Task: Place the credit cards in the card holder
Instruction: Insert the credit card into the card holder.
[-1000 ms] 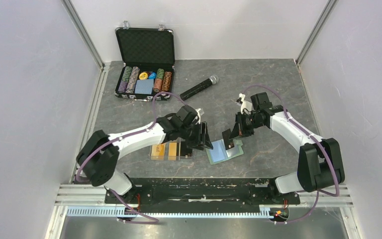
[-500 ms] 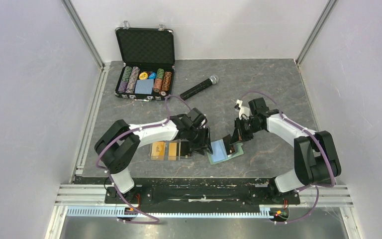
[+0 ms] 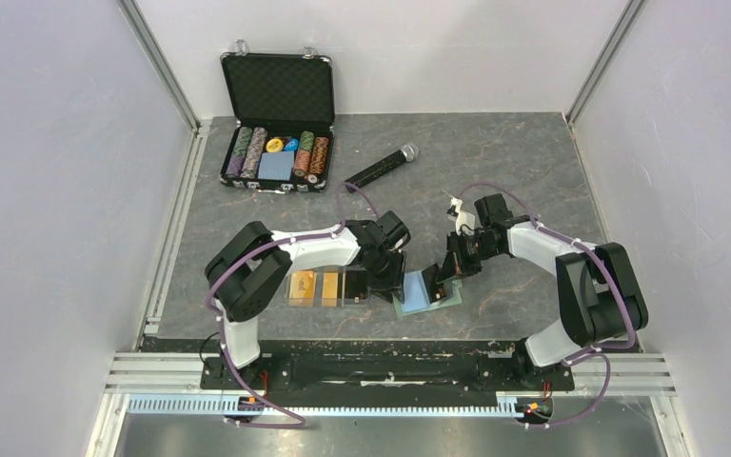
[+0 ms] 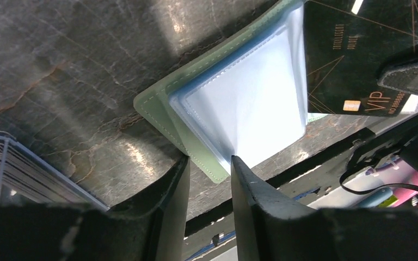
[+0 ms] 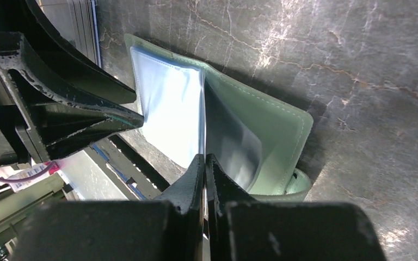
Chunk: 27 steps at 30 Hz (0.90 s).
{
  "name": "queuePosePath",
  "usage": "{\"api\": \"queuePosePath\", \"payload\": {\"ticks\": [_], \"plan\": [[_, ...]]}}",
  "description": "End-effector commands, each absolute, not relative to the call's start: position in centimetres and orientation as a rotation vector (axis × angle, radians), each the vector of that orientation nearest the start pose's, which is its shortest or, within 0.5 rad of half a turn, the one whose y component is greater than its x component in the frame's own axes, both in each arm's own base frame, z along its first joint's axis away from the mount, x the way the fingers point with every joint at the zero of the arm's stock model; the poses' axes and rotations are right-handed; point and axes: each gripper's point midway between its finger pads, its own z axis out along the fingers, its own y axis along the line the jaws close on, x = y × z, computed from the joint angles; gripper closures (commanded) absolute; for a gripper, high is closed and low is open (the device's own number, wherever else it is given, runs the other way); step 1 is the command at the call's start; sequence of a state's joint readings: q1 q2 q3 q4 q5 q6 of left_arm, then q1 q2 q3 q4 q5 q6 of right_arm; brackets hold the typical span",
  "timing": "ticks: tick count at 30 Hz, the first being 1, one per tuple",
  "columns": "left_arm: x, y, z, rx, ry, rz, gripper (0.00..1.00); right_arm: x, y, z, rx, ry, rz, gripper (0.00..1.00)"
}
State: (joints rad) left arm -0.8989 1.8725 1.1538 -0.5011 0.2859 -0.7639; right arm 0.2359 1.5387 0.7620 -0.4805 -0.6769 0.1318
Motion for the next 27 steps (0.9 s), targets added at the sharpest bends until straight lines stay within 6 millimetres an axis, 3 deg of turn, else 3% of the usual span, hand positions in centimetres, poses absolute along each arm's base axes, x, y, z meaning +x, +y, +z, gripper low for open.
{"api": "queuePosePath", "payload": {"ticks": [1, 13, 27], "plan": [[17.4, -32.0, 0.6, 0.383, 3.039, -0.484, 0.61, 21.7, 17.4, 3.8, -0.300, 2.750, 1.094, 1.00], [17.9, -30.6, 0.9, 0.426, 3.011, -0.340, 0.67, 22.8, 18.5, 7.0, -0.303, 2.676, 1.172, 1.00], [17.6, -30.6, 0.1, 0.449, 3.025, -0.316, 0.77, 21.2, 18.2, 4.2, -0.262, 2.749, 1.184, 1.00]]}}
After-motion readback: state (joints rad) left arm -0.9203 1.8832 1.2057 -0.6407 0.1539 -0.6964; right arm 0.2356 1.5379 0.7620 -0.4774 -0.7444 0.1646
